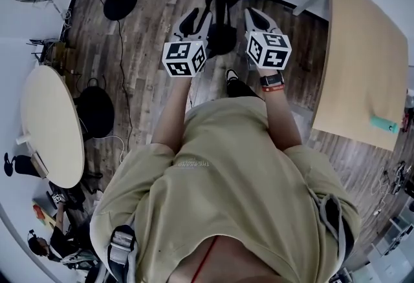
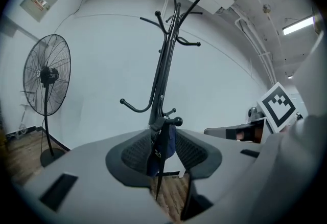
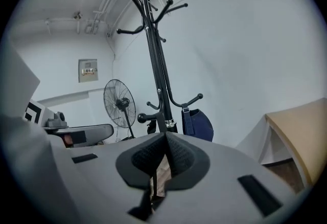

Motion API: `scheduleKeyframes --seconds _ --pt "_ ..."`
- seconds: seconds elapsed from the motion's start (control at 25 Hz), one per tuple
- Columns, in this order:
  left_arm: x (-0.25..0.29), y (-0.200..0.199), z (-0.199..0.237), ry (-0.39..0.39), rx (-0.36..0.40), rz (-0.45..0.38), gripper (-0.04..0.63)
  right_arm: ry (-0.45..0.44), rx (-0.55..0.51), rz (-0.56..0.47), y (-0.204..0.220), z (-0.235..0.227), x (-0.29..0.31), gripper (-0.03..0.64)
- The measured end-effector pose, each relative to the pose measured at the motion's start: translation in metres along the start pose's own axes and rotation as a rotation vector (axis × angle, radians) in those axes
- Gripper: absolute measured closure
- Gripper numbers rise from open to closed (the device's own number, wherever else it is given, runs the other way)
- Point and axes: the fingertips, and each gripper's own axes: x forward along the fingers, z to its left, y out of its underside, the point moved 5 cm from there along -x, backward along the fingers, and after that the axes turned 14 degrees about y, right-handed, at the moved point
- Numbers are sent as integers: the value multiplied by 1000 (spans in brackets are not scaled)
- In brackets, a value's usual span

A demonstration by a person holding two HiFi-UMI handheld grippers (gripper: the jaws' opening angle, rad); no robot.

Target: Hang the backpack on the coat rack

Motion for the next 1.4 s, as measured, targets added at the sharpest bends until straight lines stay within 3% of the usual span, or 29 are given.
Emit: scheduleKeyframes --seconds 0.28,0.8,1.4 --pt "-28 -16 -17 -62 73 -27 497 -3 19 -90 -17 9 -43 601" --pt "-71 -25 -49 -55 136 -43 565 28 2 -176 -15 22 -100 601" --pt "-80 -16 -54 -28 100 -62 568 25 7 -158 -4 26 -110 601"
